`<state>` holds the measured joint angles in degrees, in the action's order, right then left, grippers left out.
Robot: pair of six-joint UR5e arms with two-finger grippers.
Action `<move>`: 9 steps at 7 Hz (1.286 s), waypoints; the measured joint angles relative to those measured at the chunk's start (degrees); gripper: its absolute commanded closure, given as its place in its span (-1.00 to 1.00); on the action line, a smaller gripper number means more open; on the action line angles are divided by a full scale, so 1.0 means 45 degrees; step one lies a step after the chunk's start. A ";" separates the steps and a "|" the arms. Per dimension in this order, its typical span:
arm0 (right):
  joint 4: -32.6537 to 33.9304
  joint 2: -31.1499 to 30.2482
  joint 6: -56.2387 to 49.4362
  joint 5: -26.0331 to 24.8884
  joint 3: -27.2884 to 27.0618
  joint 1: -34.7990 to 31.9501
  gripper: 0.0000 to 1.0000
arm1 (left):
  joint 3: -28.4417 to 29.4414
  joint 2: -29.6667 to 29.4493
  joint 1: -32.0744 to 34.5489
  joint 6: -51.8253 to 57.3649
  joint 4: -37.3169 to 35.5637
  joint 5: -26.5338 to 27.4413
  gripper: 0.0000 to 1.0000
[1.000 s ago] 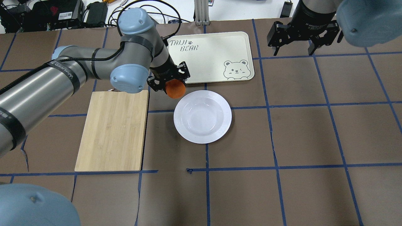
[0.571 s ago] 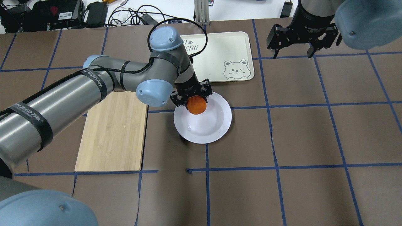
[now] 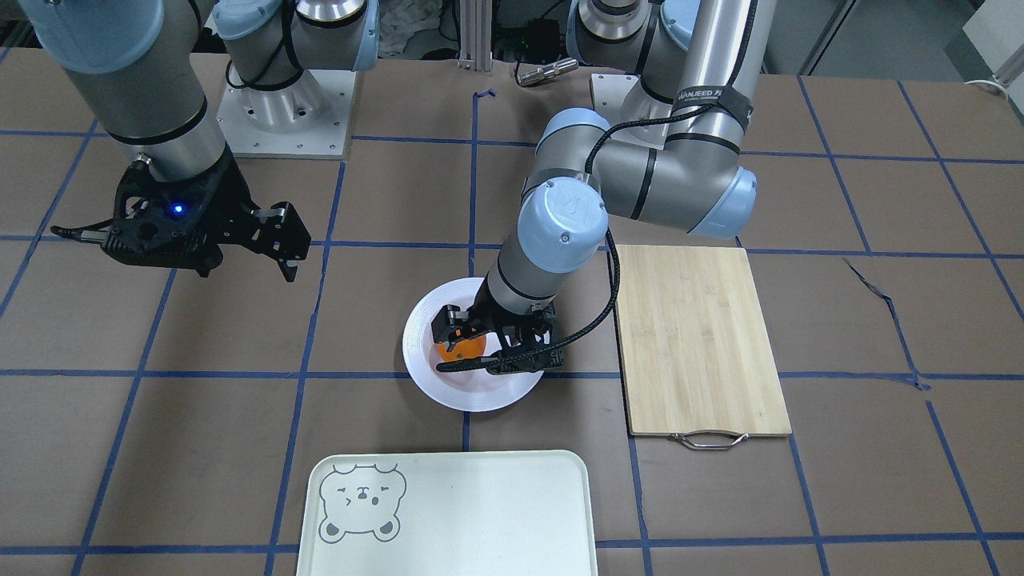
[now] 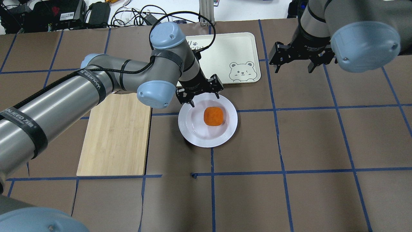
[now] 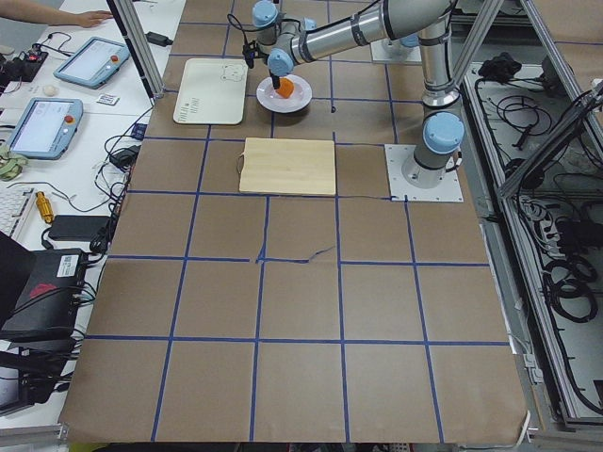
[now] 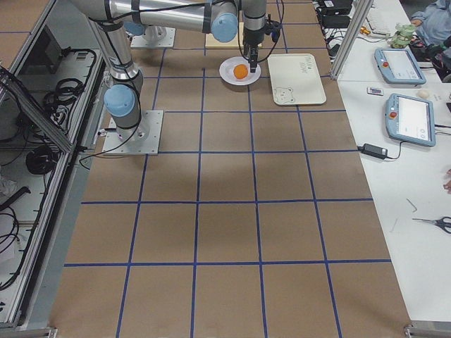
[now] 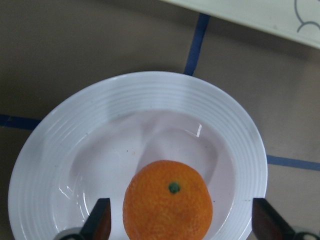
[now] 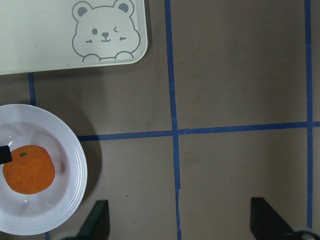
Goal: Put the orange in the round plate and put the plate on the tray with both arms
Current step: 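Raise the left gripper away while the right gripper reaches to the plate rim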
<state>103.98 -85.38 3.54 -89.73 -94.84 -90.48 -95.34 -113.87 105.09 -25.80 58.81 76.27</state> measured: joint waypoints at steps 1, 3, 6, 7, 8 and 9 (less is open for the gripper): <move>0.0292 0.0036 0.0069 0.0105 -0.0296 -0.0050 -1.00 | 0.0059 0.0293 -0.0432 0.0568 0.0179 0.0176 -1.00; 0.2056 0.0418 0.0261 0.1045 -0.1479 -0.0157 -1.00 | 0.0545 0.1008 -0.1766 0.1913 0.1468 0.0509 -1.00; 0.6081 0.1998 0.1910 0.3286 -0.3281 -0.0584 -1.00 | 0.1112 0.2100 -0.3541 0.4577 0.3067 0.0628 -1.00; 0.7029 0.2666 0.2261 0.3517 -0.3492 -0.0919 -1.00 | 0.1148 0.2531 -0.3885 0.5047 0.3626 0.0675 -1.00; 0.7533 0.3076 0.2395 0.3619 -0.3766 -0.1138 -1.00 | 0.1144 0.2951 -0.4077 0.5277 0.4027 0.1008 -1.00; 0.7778 0.3278 0.2446 0.3668 -0.4106 -0.1231 -1.00 | 0.1108 0.3303 -0.4176 0.5337 0.4447 0.1628 -1.00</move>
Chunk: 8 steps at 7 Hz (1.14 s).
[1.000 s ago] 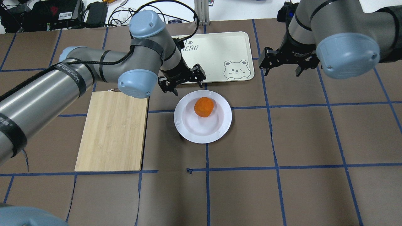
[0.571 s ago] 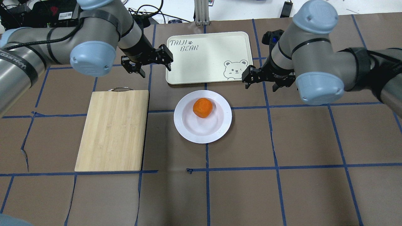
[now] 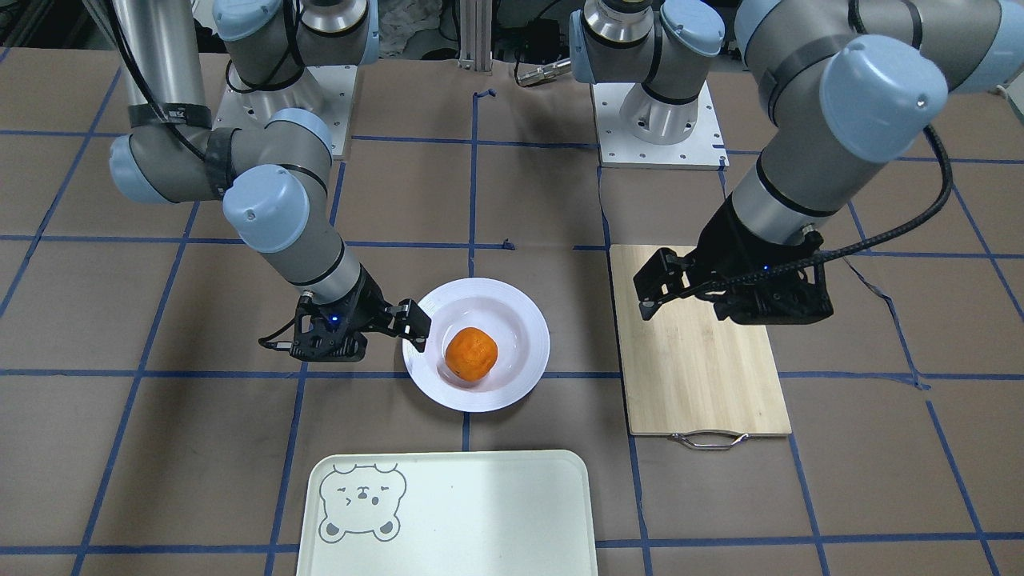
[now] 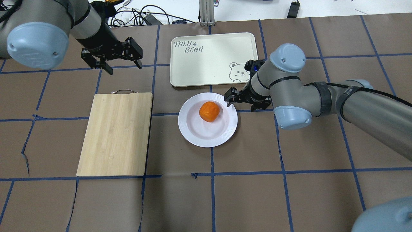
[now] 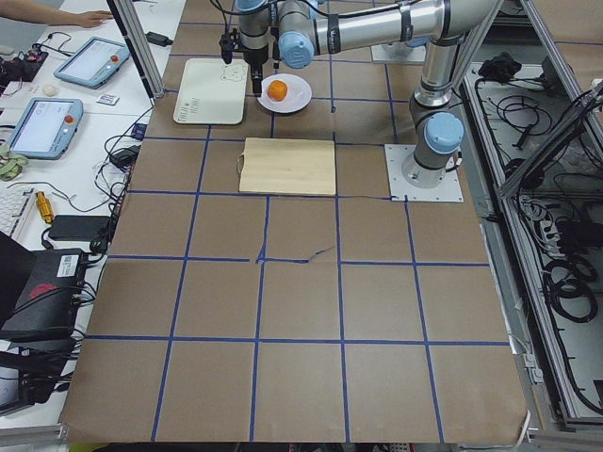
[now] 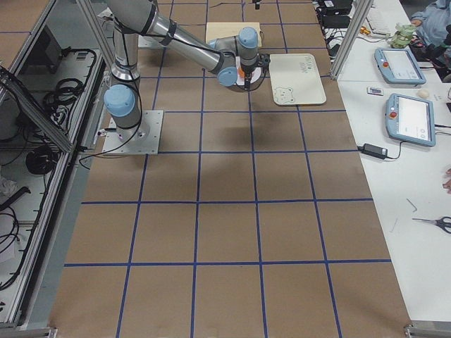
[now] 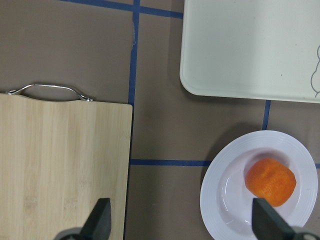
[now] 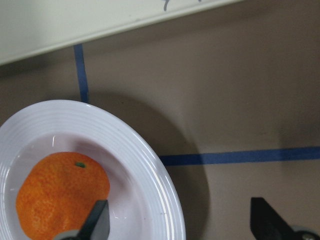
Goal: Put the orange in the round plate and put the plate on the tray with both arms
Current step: 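Raise the left gripper away while the right gripper reaches to the plate rim, then grasp the rim of the white plate nearest the right gripper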
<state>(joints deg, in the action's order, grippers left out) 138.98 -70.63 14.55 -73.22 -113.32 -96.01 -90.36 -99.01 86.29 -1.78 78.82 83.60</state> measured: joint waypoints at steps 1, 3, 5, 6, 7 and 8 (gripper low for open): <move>0.0335 0.0163 0.0031 0.0037 -0.0374 -0.0055 -1.00 | -0.0005 0.0263 -0.0048 -0.0014 0.0617 0.0403 -1.00; 0.1171 0.0741 0.0133 0.0077 -0.0851 -0.0259 -1.00 | 0.0037 0.0829 -0.0083 0.0080 0.2255 0.1130 -1.00; 0.1545 0.0986 0.0825 0.0085 -0.0907 -0.0568 -0.83 | -0.0046 0.1192 -0.0027 0.0143 0.3490 0.2558 -1.00; 0.1642 0.1014 0.1090 0.0082 -0.0922 -0.0674 -0.62 | -0.0006 0.1276 0.0010 0.0316 0.3568 0.2469 -1.00; 0.1671 0.1030 0.1320 0.0082 -0.0936 -0.0725 -0.31 | 0.0043 0.1382 0.0029 0.0641 0.3451 0.1956 -1.00; 0.1680 0.1045 0.1505 0.0085 -0.0943 -0.0743 -0.07 | 0.0035 0.1507 0.0017 0.0912 0.3309 0.1317 -1.00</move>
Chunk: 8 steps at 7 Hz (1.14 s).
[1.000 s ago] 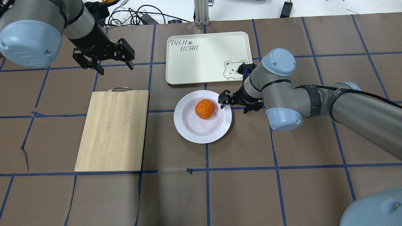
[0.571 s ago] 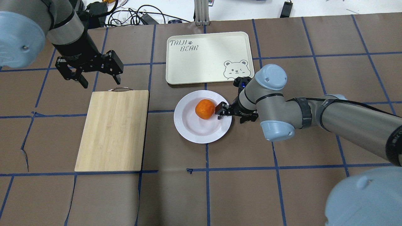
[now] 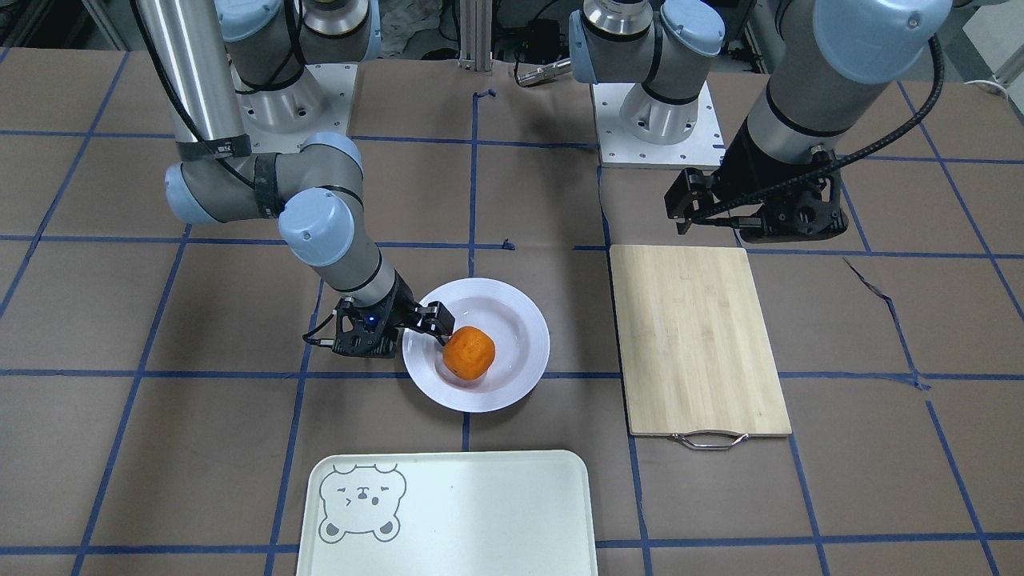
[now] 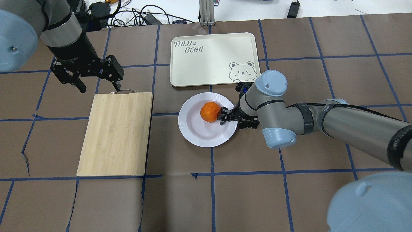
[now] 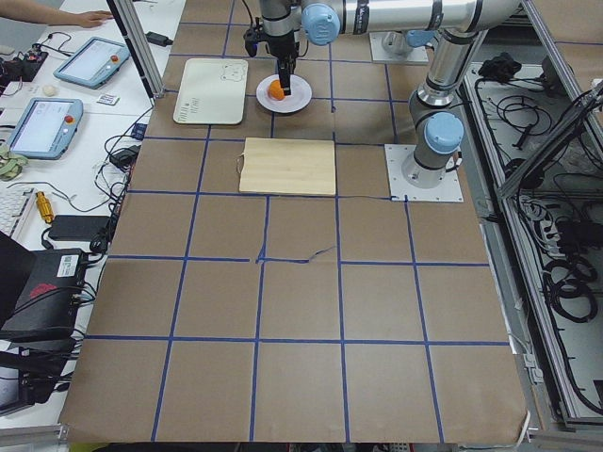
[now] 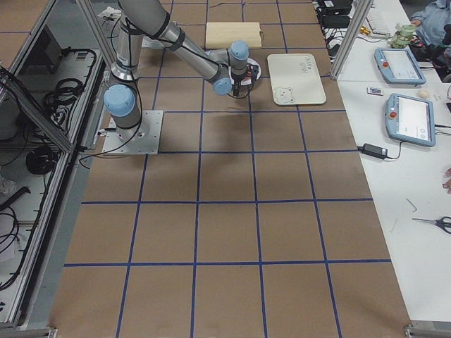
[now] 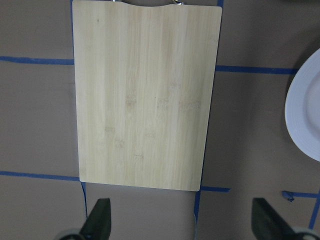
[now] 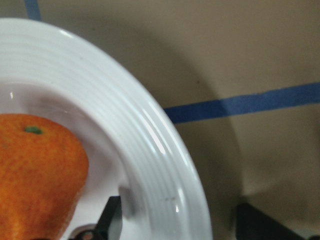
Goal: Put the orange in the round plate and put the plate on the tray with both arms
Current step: 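Grasp the rim of the white plate nearest the right gripper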
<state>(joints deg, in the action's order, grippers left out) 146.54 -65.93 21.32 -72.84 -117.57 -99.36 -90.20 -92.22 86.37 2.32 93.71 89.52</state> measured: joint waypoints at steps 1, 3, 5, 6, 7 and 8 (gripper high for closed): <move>0.0006 0.0001 0.0082 0.0006 0.0007 -0.0004 0.22 | -0.0048 0.0126 -0.0018 0.0206 -0.0067 -0.0440 -1.00; -0.0007 -0.0011 0.0161 -0.0003 0.0057 -0.0013 0.56 | -0.0037 0.0385 -0.0066 0.0401 -0.0111 -0.0639 -1.00; -0.0058 -0.0090 0.0422 0.0007 0.0180 -0.0016 0.62 | -0.0121 0.0635 -0.0074 0.0420 -0.0108 -0.0641 -1.00; -0.0152 -0.0112 0.0843 0.0003 0.0522 -0.0132 0.69 | -0.0135 0.0688 -0.0085 0.0426 -0.0109 -0.0641 -1.00; -0.0288 -0.0096 0.1257 -0.0010 0.0945 -0.0404 0.79 | -0.0139 0.0714 -0.0094 0.0440 -0.0116 -0.0649 -1.00; -0.0434 -0.0078 0.1503 -0.0011 0.1222 -0.0621 0.89 | -0.0146 0.0721 -0.0094 0.0452 -0.0120 -0.0653 -1.00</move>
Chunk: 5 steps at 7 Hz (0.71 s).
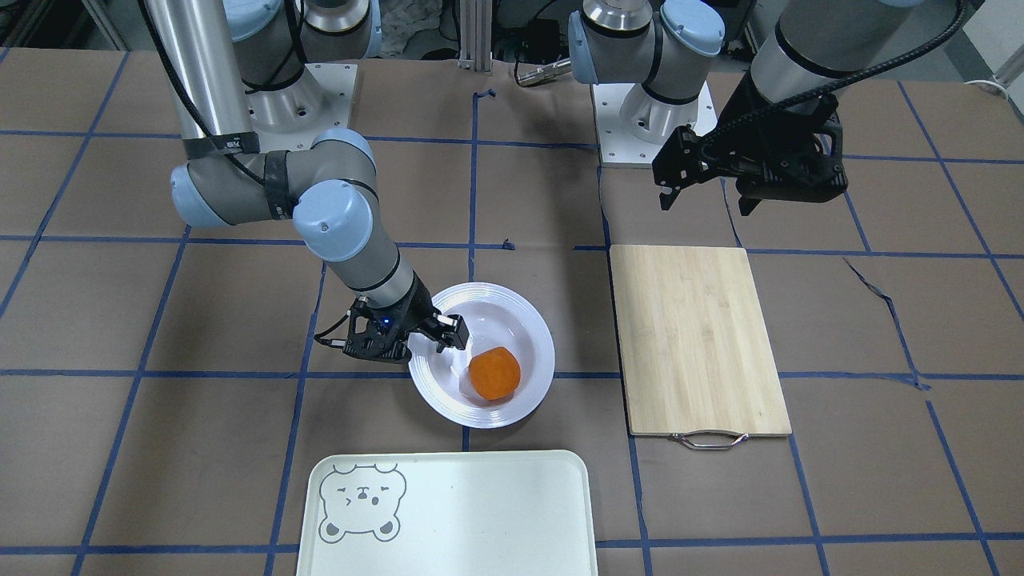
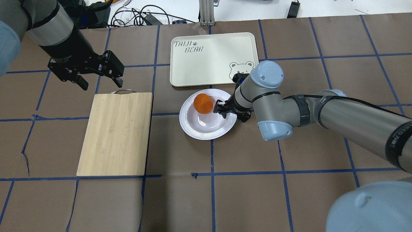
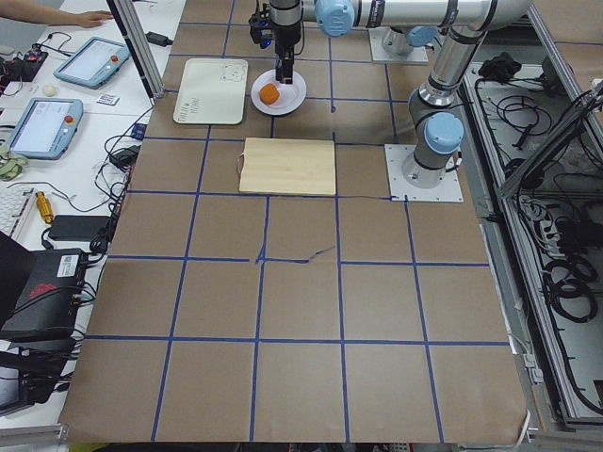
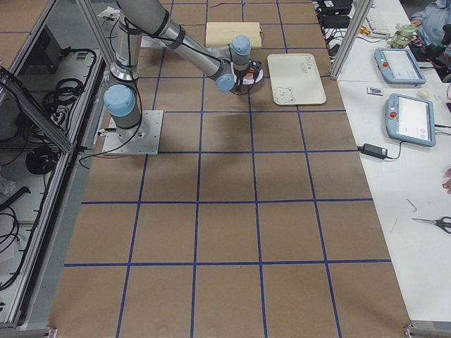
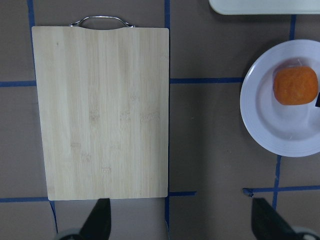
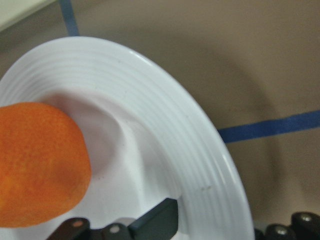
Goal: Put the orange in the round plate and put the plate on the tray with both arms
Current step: 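Grasp the rim of the white plate nearest the right gripper, then tilt the plate up with the right gripper, orange rolling against it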
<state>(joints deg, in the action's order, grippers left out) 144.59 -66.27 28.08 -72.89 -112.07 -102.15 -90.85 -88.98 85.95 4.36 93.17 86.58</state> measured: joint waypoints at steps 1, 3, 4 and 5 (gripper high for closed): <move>-0.0085 -0.0007 0.0106 0.0004 0.0105 -0.0075 0.96 | -0.0010 0.0006 0.0005 0.0005 0.0003 -0.0001 -1.00; -0.0144 -0.0108 0.0203 0.0010 0.0166 0.0027 1.00 | -0.0028 -0.0004 0.0018 0.0013 0.0015 0.0037 -1.00; -0.0143 -0.0261 0.0217 0.0019 0.0193 0.0091 1.00 | -0.0037 -0.0010 0.0020 0.0022 0.0027 0.0054 -1.00; -0.0134 -0.0497 0.0227 0.0183 0.0224 0.0248 1.00 | -0.0041 -0.0011 0.0021 0.0026 0.0043 0.0072 -1.00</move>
<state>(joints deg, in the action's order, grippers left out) 143.99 -68.51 29.10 -72.07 -111.06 -101.04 -91.04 -89.03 86.04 4.47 93.37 86.91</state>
